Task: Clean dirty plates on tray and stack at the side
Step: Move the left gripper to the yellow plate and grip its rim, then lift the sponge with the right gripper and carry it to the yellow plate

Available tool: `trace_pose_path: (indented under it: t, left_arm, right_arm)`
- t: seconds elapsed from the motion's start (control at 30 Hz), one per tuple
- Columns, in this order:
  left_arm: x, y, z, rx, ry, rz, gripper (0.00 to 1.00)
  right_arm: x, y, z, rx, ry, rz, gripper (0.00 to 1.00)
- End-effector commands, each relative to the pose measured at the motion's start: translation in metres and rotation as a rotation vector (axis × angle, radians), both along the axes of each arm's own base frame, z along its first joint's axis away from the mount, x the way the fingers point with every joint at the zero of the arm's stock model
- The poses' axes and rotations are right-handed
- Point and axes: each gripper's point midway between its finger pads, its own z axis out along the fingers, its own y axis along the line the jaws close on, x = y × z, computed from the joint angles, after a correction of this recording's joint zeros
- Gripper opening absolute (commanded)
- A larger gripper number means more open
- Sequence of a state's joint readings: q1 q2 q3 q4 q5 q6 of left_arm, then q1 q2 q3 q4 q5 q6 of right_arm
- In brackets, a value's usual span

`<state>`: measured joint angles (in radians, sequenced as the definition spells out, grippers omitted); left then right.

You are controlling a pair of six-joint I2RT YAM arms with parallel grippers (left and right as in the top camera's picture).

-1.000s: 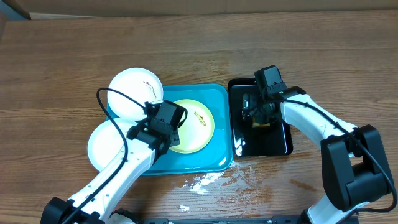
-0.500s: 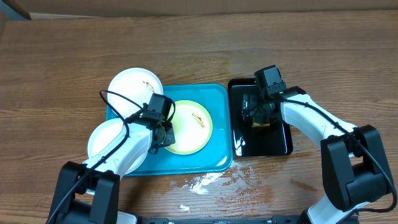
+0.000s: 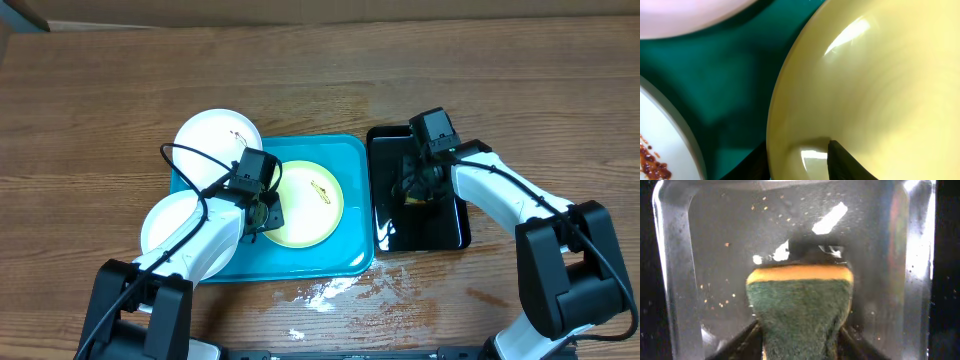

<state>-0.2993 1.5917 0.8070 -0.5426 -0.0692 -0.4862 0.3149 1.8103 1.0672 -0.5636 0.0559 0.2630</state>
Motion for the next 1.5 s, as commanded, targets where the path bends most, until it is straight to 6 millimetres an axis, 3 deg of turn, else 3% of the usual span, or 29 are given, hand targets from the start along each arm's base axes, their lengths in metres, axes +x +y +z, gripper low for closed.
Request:
trace_pose_path:
  t: [0.0, 0.03, 0.1, 0.13, 0.17, 0.23, 0.37, 0.43, 0.53, 0.57, 0.6, 0.63, 0.67, 0.7, 0.77, 0.8, 0.87, 1.03, 1.1, 1.2, 1.37, 1.43, 1.47]
  left_arm:
    - [0.001, -0.008, 0.002, -0.050, 0.014, -0.024, 0.33]
    - [0.001, -0.008, 0.002, -0.055, 0.016, -0.023, 0.32]
    - [0.001, -0.006, 0.002, -0.057, 0.016, -0.015, 0.24]
    - [0.002, -0.005, 0.002, -0.059, 0.017, -0.010, 0.24]
    - [0.002, -0.004, 0.002, -0.058, 0.017, -0.006, 0.28]
    - [0.003, -0.002, 0.002, -0.055, 0.015, -0.001, 0.36]
    - [0.008, 0.006, 0.001, -0.012, -0.007, 0.013, 0.38]
    - [0.008, 0.005, -0.001, -0.012, -0.004, 0.013, 0.37]
    - [0.008, 0.005, -0.004, -0.016, 0.003, 0.014, 0.28]
    - [0.008, 0.004, -0.005, -0.021, 0.007, 0.012, 0.24]
    - [0.008, 0.003, -0.005, -0.025, 0.008, 0.011, 0.18]
    - [0.007, 0.002, -0.004, -0.030, 0.011, 0.004, 0.16]
    - [0.006, 0.000, -0.001, -0.036, 0.020, -0.010, 0.10]
    - [0.006, -0.003, 0.004, -0.048, 0.028, -0.028, 0.07]
    - [0.009, -0.007, 0.018, -0.059, 0.040, -0.041, 0.04]
    - [0.011, -0.013, 0.030, -0.090, 0.054, -0.048, 0.04]
    - [0.011, -0.019, 0.036, -0.118, 0.065, -0.055, 0.04]
    - [0.010, -0.017, 0.035, -0.109, 0.069, -0.051, 0.04]
    - [0.012, -0.015, 0.035, -0.095, 0.059, -0.046, 0.04]
    - [0.015, -0.004, 0.034, -0.033, 0.044, -0.031, 0.04]
    - [0.020, -0.001, 0.035, -0.018, 0.025, -0.006, 0.04]
    - [0.019, 0.000, 0.034, -0.017, 0.030, -0.002, 0.04]
    - [0.018, 0.001, 0.034, -0.011, 0.034, -0.001, 0.04]
  right_arm:
    - [-0.001, -0.002, -0.003, -0.002, 0.003, -0.005, 0.17]
    - [-0.001, -0.001, -0.003, -0.001, -0.001, -0.005, 0.13]
    - [0.003, 0.000, -0.002, 0.004, -0.016, -0.005, 0.13]
    - [0.005, 0.000, -0.001, 0.007, -0.026, -0.005, 0.52]
    - [0.006, 0.001, -0.001, 0.009, -0.031, -0.005, 0.72]
    - [0.007, 0.001, 0.000, 0.009, -0.032, -0.005, 0.78]
    - [-0.001, 0.001, -0.005, 0.012, -0.004, -0.002, 0.78]
    - [-0.006, 0.005, -0.008, 0.043, 0.015, -0.012, 0.76]
    - [-0.009, 0.004, -0.011, 0.052, 0.023, -0.040, 0.66]
    - [-0.009, 0.004, -0.012, 0.051, 0.024, -0.041, 0.53]
    - [-0.009, 0.003, -0.011, 0.048, 0.024, -0.041, 0.26]
    - [-0.007, 0.004, -0.007, 0.051, 0.020, -0.042, 0.09]
    - [-0.004, 0.004, 0.000, 0.060, 0.013, -0.044, 0.04]
    - [0.000, 0.007, 0.009, 0.078, 0.006, -0.042, 0.04]
    - [0.015, 0.020, 0.053, 0.144, -0.038, -0.024, 0.04]
    - [0.017, 0.020, 0.087, 0.148, -0.064, -0.023, 0.04]
    - [0.012, 0.018, 0.102, 0.148, -0.068, -0.020, 0.04]
    - [-0.001, -0.002, 0.087, 0.044, -0.021, -0.059, 0.04]
    - [-0.005, -0.001, 0.086, 0.056, -0.004, -0.070, 0.04]
    - [0.001, -0.012, 0.081, 0.013, -0.019, -0.150, 0.04]
    - [-0.013, 0.000, 0.066, 0.071, 0.080, -0.146, 0.04]
    - [-0.020, -0.023, 0.064, -0.019, 0.095, -0.280, 0.04]
    - [-0.020, -0.019, 0.064, 0.004, 0.101, -0.276, 0.04]
